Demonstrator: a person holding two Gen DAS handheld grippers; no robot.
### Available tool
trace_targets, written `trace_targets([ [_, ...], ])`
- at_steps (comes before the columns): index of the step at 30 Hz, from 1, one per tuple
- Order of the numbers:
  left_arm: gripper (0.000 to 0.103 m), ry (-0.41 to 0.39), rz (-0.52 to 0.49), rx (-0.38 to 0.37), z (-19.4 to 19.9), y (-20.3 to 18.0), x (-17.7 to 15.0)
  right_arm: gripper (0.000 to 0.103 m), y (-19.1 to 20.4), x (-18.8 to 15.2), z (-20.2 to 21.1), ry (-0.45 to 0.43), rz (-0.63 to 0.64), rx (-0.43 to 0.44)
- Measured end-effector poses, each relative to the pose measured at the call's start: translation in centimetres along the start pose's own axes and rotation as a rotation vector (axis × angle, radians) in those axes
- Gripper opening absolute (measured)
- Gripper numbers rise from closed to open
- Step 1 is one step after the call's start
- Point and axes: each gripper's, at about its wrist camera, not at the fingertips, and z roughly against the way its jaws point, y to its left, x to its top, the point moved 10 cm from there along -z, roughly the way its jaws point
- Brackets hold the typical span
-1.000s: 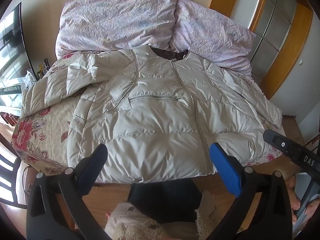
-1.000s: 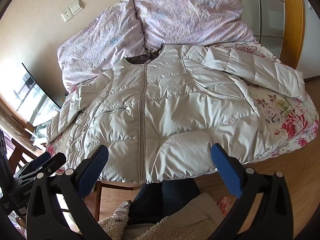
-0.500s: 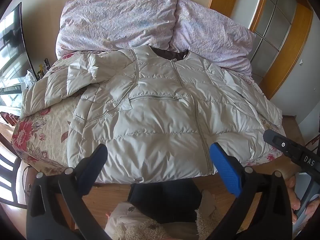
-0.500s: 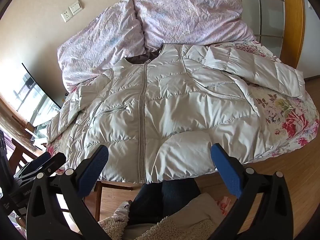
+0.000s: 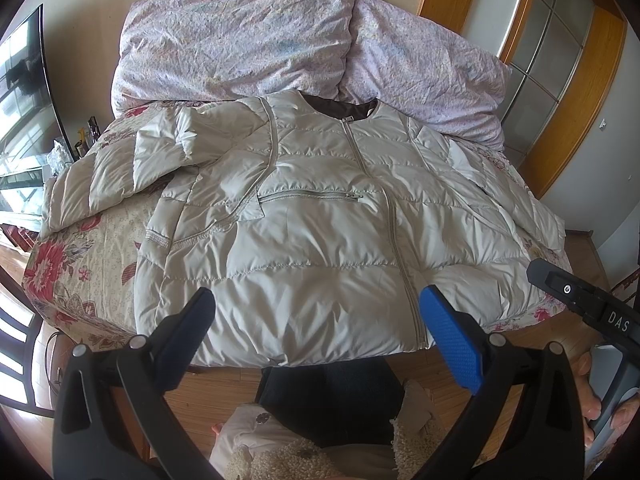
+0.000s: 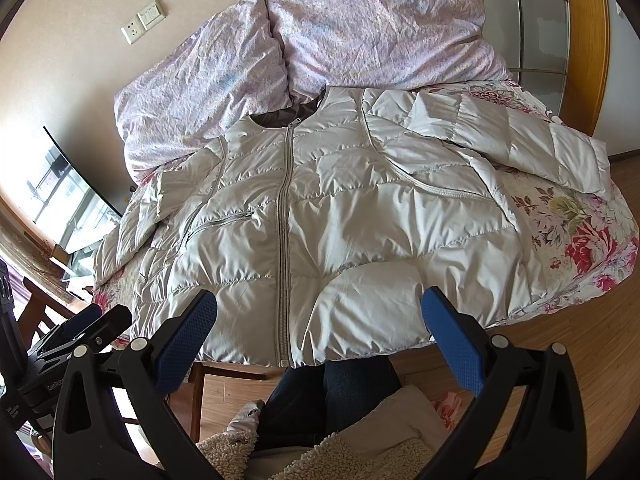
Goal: Fold large clothes
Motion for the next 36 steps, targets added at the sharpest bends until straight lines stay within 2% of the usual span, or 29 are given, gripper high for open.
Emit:
trace_targets([
  [36, 0.101, 0.002, -0.001, 0.001, 0.00, 0.01, -0.03, 0.102, -0.10, 0.02, -0.32, 0.004, -0.003, 0.001],
])
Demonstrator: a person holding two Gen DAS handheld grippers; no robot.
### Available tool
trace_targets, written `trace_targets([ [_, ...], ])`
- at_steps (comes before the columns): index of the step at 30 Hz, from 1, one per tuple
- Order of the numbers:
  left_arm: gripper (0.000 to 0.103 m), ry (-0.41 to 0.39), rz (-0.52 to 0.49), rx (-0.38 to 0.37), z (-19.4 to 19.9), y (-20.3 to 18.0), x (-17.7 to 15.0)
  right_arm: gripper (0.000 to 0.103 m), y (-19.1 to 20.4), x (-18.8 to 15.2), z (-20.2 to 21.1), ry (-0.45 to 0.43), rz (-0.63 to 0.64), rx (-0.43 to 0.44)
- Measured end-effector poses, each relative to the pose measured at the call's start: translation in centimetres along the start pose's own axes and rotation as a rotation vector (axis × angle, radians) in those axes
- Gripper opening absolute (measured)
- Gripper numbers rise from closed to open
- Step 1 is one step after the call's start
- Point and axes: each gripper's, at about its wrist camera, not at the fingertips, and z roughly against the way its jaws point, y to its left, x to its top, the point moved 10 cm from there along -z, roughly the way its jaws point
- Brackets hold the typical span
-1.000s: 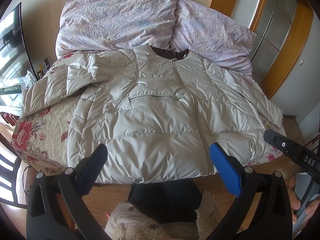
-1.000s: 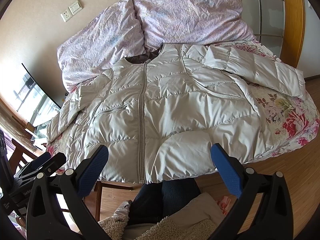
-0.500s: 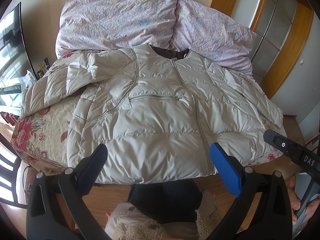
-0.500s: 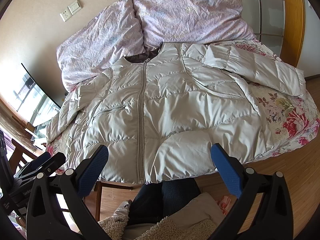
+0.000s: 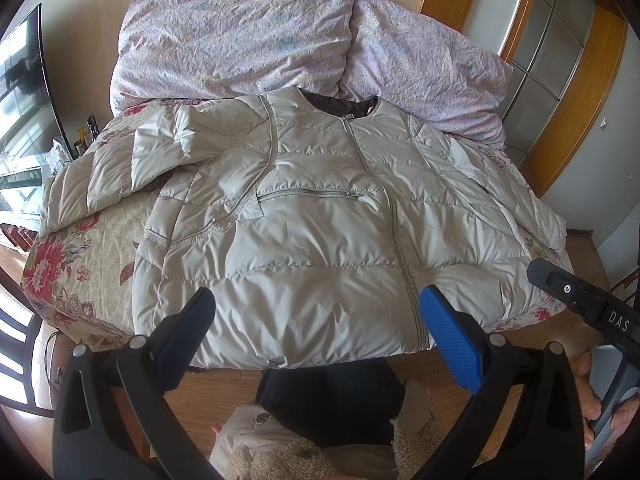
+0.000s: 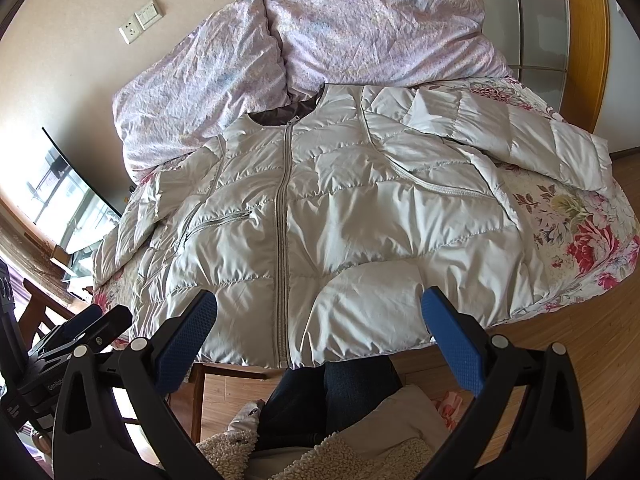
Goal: Fold large clothes
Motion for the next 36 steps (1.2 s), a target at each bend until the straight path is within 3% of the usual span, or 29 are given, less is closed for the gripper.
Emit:
trace_targets([
  [24, 0.101, 0.001, 0.000, 0.008, -0.3, -0.2, -0.1, 0.102, -0.7, 0.7, -0.1, -0.011, -0.009, -0.010],
  [29, 0.101, 0.007, -0.005, 0.022, -1.7, 0.5, 0.8, 0.102, -2.7, 2.2, -1.0, -0.080, -0.065, -0.045],
  [36, 0.101, 0.019, -0.015, 0.019, -3.5, 0.8, 2.1, 0.102, -11.0, 6.4, -2.2, -0.192, -0.251, -0.030],
])
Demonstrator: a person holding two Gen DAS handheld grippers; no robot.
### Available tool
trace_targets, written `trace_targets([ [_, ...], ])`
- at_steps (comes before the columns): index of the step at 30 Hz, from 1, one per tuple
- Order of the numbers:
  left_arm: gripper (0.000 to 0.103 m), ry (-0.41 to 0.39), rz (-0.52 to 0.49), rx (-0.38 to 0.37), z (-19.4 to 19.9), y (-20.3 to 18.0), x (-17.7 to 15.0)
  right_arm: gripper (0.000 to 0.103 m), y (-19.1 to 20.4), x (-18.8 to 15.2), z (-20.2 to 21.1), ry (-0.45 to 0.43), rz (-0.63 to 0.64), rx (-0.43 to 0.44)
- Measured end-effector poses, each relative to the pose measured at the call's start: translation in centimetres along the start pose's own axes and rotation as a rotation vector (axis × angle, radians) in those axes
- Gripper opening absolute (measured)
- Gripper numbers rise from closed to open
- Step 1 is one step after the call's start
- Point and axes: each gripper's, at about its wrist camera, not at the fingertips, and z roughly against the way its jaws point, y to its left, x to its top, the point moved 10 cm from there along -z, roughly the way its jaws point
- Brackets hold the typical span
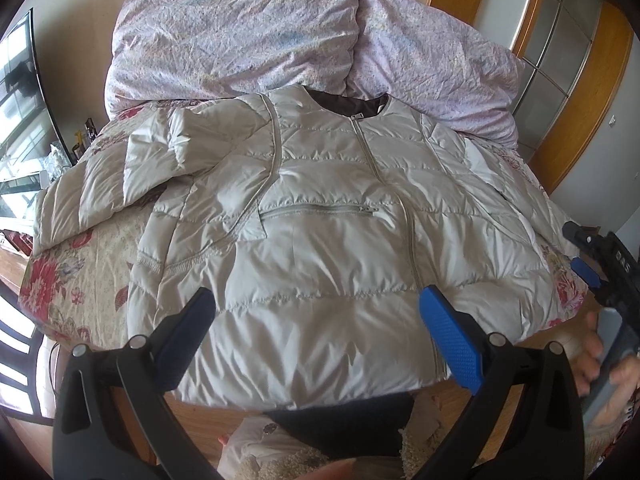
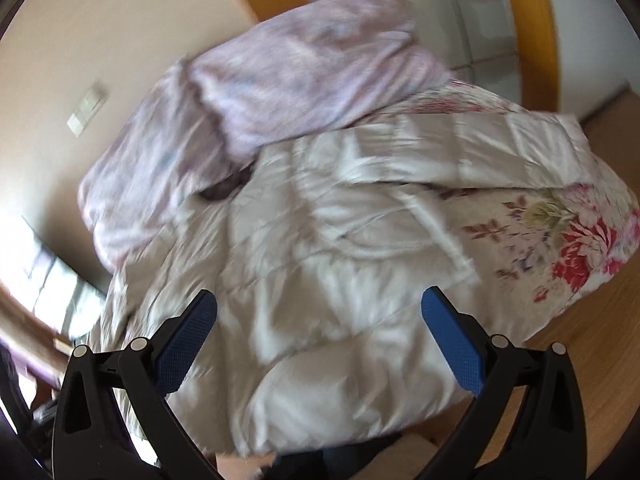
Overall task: Fold large clothes
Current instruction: 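Grasp the jacket sleeve cuff with the right gripper and lift it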
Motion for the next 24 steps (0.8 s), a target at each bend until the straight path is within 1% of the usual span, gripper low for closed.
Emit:
trace_targets([
  [2, 0.101, 0.007, 0.000, -0.008, -0.6, 0.0, 0.4, 0.102, -3.6, 1.3, -0.9, -0.003, -0.090, -0.042],
  [4, 0.101, 0.018, 0.003, -0.020, -1.5, 0.0, 0.9, 0.102, -7.0, 2.5, -1.6, -0.012, -0.187, -0.057],
  [6, 0.101, 0.032, 0.006, -0.039, -2.4, -0.1, 1.3, 0.102, -11.4, 3.7, -2.0, -0.035, -0.308, -0.091],
  [7, 0.101, 0.039, 0.007, -0.051, -2.8, -0.2, 1.4, 0.099, -12.9, 4.1, -2.1, -0.046, -0.338, -0.101],
  [9, 0.101, 0.053, 0.007, -0.066, -3.7, -0.3, 1.8, 0.094, -17.1, 5.1, -2.0, -0.077, -0.448, -0.130],
  [10, 0.101, 0.058, 0.007, -0.069, -4.1, -0.3, 1.9, 0.090, -18.5, 5.5, -2.1, -0.087, -0.488, -0.132],
  [11, 0.101, 0.060, 0.008, -0.072, -4.3, -0.3, 2.0, 0.087, -20.4, 5.8, -2.2, -0.100, -0.551, -0.130],
  [13, 0.101, 0.061, 0.015, -0.079, -4.9, -0.2, 2.5, 0.078, -23.2, 6.3, -2.5, -0.113, -0.647, -0.111],
  [14, 0.101, 0.059, 0.020, -0.086, -5.2, -0.2, 2.8, 0.075, -24.8, 6.5, -2.6, -0.122, -0.701, -0.103],
  [16, 0.101, 0.048, 0.028, -0.096, -5.6, -0.1, 3.4, 0.067, -27.0, 6.7, -3.1, -0.131, -0.776, -0.110],
  [18, 0.101, 0.043, 0.031, -0.103, -5.9, 0.0, 3.8, 0.060, -28.5, 6.9, -3.3, -0.144, -0.814, -0.109],
  [20, 0.101, 0.046, 0.035, -0.111, -6.2, 0.0, 4.0, 0.057, -29.6, 7.0, -3.9, -0.145, -0.848, -0.129],
  [21, 0.101, 0.047, 0.038, -0.114, -6.4, 0.0, 4.1, 0.052, -30.2, 7.1, -4.2, -0.148, -0.866, -0.129],
  [24, 0.101, 0.046, 0.050, -0.117, -6.9, 0.3, 4.3, 0.047, -31.0, 7.8, -4.7, -0.178, -0.874, -0.129],
])
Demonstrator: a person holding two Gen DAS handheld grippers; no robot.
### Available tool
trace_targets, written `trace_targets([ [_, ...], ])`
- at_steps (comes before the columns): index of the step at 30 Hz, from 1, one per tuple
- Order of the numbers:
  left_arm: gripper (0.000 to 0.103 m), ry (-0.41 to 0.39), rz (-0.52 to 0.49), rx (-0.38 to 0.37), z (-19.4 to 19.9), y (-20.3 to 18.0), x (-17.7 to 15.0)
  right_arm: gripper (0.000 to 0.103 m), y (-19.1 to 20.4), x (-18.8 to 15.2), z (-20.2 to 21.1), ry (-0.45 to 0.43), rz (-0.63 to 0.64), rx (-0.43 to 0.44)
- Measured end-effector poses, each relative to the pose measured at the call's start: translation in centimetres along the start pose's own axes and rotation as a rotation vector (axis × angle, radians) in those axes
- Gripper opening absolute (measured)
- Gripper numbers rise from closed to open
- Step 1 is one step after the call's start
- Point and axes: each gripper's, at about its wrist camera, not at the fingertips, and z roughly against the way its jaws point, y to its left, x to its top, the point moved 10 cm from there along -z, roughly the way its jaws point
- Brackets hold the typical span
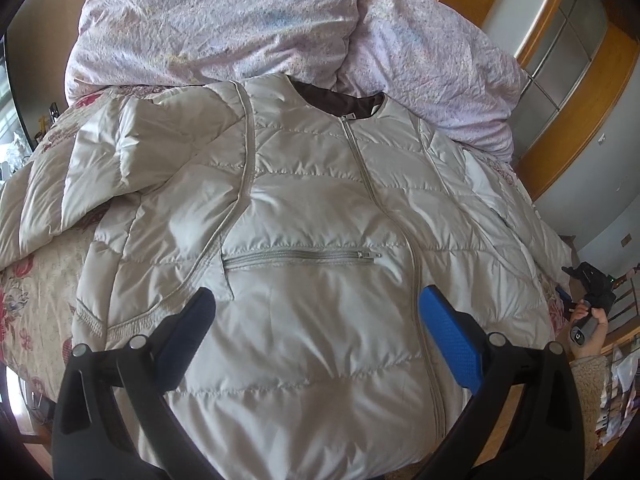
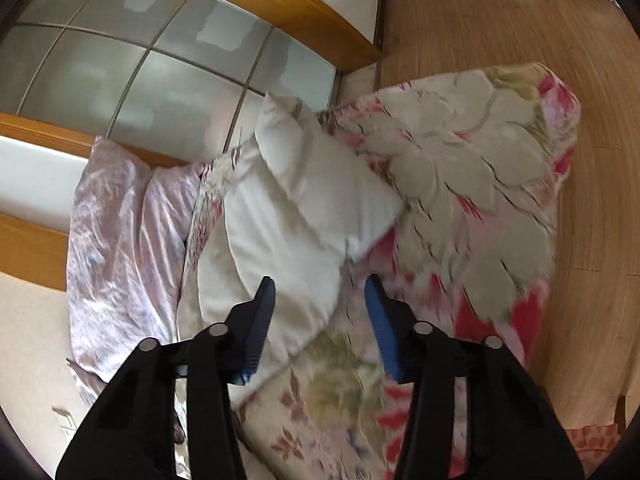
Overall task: Fold large clothes
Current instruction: 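Grasp the jacket sleeve cuff with the right gripper and lift it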
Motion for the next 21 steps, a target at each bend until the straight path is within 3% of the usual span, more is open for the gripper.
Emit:
trace_targets([
  [2, 0.101, -0.002, 0.013, -0.001, -0.2, 0.4, 0.2, 0.043, 0.2, 0.9, -0.5, -0.016, 0.008, -0.004],
  [4, 0.101, -0.009, 0.035, -0.004, -0.3, 1.0, 0.4, 0.025, 0.1, 1.7, -1.1, -0.036, 0.016, -0.039],
  [6, 0.101, -0.028, 0.054, -0.009, -0.2, 1.6, 0.6, 0.016, 0.3, 2.0, -1.5, -0.041, 0.035, -0.075],
  [10, 0.101, -0.091, 0.084, 0.005, 0.5, 3.1, 1.2, 0.011, 3.4, 2.8, 0.6, -0.132, 0.199, -0.125],
  [12, 0.101, -0.106, 0.097, 0.005, 0.7, 3.7, 1.3, 0.010, 7.0, 2.9, 2.1, -0.190, 0.310, -0.119],
  [16, 0.101, -0.117, 0.124, 0.016, 0.6, 4.8, 1.4, 0.010, 15.3, 0.4, 4.9, -0.245, 0.514, -0.027],
  [21, 0.101, -0.180, 0.128, 0.062, 1.3, 6.0, 1.5, 0.010, 25.9, -8.1, 7.3, -0.217, 0.768, 0.161],
])
